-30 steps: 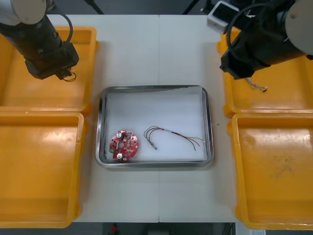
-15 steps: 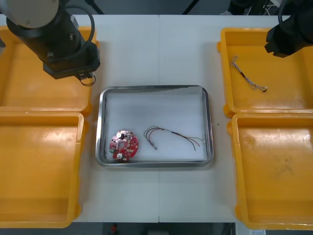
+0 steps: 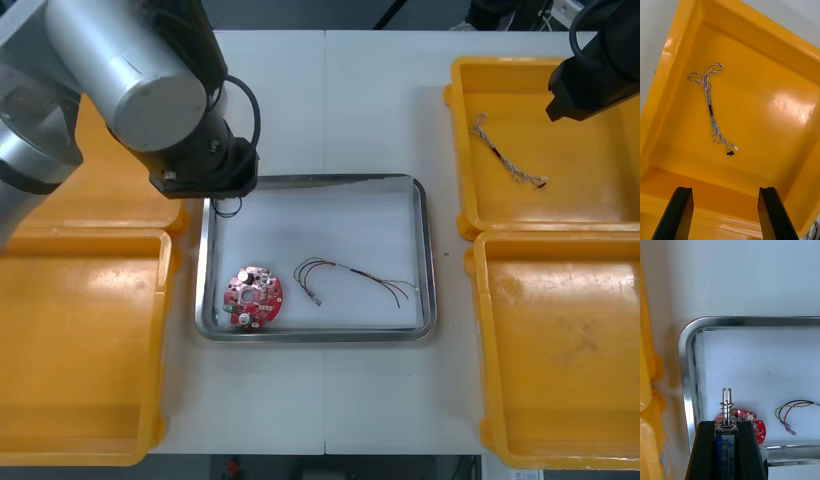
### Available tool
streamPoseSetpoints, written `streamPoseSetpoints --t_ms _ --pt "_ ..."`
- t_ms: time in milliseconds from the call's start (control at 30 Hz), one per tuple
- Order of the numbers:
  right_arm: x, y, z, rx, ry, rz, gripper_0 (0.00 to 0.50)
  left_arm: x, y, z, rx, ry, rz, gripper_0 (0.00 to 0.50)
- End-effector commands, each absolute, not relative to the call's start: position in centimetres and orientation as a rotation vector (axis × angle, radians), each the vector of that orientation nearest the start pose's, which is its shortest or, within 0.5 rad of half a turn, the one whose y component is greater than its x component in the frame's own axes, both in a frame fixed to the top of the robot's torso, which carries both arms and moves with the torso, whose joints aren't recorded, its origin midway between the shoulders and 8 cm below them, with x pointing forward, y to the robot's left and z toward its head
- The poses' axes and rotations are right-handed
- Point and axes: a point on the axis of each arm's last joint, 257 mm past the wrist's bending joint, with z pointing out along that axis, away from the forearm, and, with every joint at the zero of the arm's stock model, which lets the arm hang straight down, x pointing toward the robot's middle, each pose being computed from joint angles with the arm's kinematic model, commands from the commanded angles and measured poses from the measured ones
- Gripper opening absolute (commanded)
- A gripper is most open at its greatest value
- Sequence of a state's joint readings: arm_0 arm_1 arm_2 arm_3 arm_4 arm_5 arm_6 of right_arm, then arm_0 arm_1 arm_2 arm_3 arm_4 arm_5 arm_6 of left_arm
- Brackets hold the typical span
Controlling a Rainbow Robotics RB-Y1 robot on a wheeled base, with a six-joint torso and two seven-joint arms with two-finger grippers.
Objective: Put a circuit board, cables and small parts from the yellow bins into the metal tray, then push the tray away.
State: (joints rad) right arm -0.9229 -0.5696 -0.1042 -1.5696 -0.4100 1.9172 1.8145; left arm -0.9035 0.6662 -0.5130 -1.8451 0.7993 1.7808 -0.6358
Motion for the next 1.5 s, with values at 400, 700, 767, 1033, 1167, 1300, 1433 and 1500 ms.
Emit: streamPoseSetpoints --t_ms 400,700,767,1033,1167,1300,1433,1500 --pt "59.5 -32.5 -5.1 -0.656 2.41 -0.282 0.5 50.7 11.6 -20.5 0.036 2.647 -0.056 0.0" --pt "60.9 -31.1 -8.9 -0.713 2.438 -0.297 0.5 51.8 11.7 -23.4 0.045 2.652 -0.054 0.0" --pt "61.3 -30.6 -9.3 -0.711 2.432 -0.281 0.5 51.8 11.8 -23.9 0.048 2.657 -0.045 0.0" --pt "62.3 -30.1 -10.5 -0.704 2.442 -0.23 0.5 51.5 11.6 -24.3 0.058 2.669 -0.047 0.442" --pt "63.2 -29.6 -11.2 -0.707 2.426 -0.209 0.5 51.1 11.1 -23.9 0.075 2.665 -0.057 0.5" --pt "63.9 -29.2 -11.9 -0.72 2.408 -0.214 0.5 50.7 10.6 -23.3 0.087 2.663 -0.064 0.5" --pt "64.6 -29.3 -13.2 -0.72 2.401 -0.235 0.5 50.0 10.7 -22.3 0.09 2.672 -0.051 0.5" --pt "64.7 -29.4 -13.7 -0.716 2.407 -0.232 0.5 49.7 10.8 -21.6 0.094 2.674 -0.042 0.5"
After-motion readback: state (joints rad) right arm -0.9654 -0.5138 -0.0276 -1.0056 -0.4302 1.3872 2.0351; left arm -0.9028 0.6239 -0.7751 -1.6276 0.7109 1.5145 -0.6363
